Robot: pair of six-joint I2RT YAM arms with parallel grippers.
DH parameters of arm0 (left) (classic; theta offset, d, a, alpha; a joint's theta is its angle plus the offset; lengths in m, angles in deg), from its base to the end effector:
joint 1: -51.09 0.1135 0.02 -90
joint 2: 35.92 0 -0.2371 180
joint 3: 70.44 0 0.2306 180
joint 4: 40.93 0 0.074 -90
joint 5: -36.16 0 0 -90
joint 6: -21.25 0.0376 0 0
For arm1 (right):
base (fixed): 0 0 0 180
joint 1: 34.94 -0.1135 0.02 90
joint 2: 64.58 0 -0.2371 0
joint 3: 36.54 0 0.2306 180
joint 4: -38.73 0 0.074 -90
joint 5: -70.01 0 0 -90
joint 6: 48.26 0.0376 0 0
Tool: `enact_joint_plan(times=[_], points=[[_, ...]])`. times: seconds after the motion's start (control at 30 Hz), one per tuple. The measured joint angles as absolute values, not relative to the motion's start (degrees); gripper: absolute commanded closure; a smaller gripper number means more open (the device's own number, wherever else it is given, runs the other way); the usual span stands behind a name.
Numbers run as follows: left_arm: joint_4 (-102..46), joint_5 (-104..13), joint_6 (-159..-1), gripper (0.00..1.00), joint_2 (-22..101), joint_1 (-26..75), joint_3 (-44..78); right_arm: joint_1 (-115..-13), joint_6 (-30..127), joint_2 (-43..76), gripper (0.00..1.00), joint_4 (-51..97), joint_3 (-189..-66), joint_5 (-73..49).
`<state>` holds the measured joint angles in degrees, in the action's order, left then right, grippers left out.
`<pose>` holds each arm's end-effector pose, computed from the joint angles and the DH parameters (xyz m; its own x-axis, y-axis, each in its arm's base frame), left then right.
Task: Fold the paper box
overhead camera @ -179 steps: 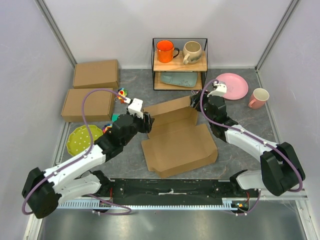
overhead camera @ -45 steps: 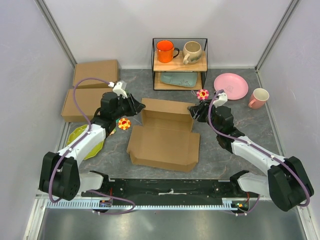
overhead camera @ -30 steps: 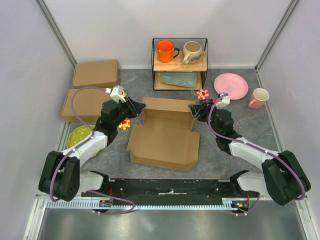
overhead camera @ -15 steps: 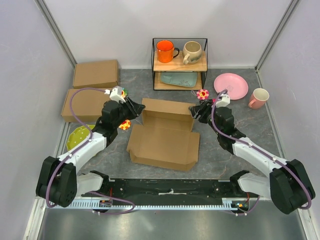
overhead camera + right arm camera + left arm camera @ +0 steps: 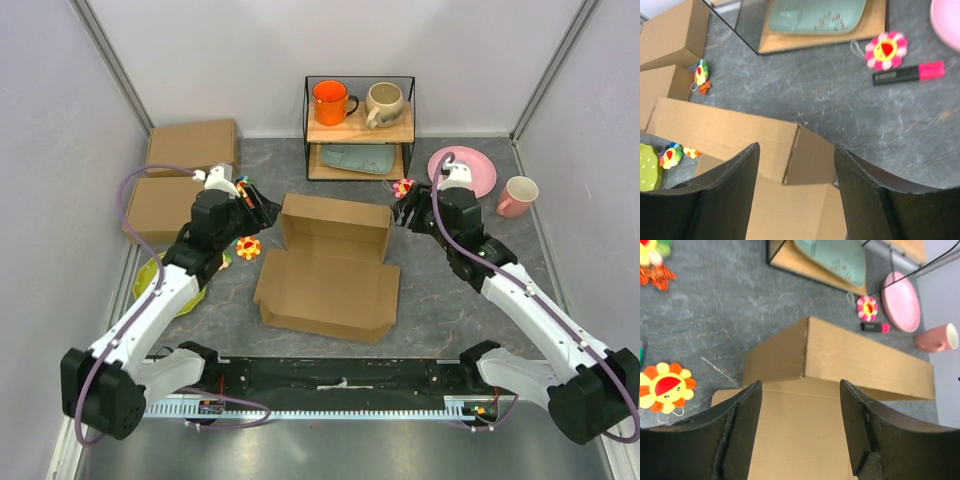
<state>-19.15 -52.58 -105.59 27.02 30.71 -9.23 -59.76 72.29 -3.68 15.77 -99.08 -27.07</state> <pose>0.2293 -0.0861 0.2732 -0.5194 -0.4465 -0.7286 0.0696 0.8277 -0.5568 0.2188 0.0961 0.2868 -0.4430 0.3509 -0.8250 -0.1013 0.8948 0.4349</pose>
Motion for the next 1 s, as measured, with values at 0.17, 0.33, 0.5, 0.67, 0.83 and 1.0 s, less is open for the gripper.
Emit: enact_joint_plan(times=[0.17, 0.33, 0.5, 0.67, 0.83, 1.0], points=[[-16.31, -55.22, -104.86, 0.28, 17.73, 30.71, -8.31, -71.15, 61.91, -3.35, 0.28, 9.35, -109.05, -37.23], [-13.99, -57.48, -104.91, 0.25, 4.55, 30.71, -15.68, -93.68, 47.59, 2.66, 0.24, 6.99, -114.29, -56.33], [-7.92, -61.72, -105.24, 0.25, -10.05, 30.71, -25.47, -103.19, 33.62, 14.02, 0.22, 4.89, -114.99, -73.01], [-3.15, -65.06, -105.43, 0.25, -17.29, 30.71, -27.57, -105.05, 25.14, 18.46, 0.21, 4.8, -115.87, -80.37], [0.65, -67.57, -106.92, 0.25, -19.54, 30.71, -27.57, -106.12, 18.87, 25.67, 0.22, 7.9, -117.99, -85.27], [2.73, -69.47, -108.01, 0.23, -22.16, 30.69, -27.64, -106.84, 14.21, 31.51, 0.22, 10.29, -118.29, -86.87]])
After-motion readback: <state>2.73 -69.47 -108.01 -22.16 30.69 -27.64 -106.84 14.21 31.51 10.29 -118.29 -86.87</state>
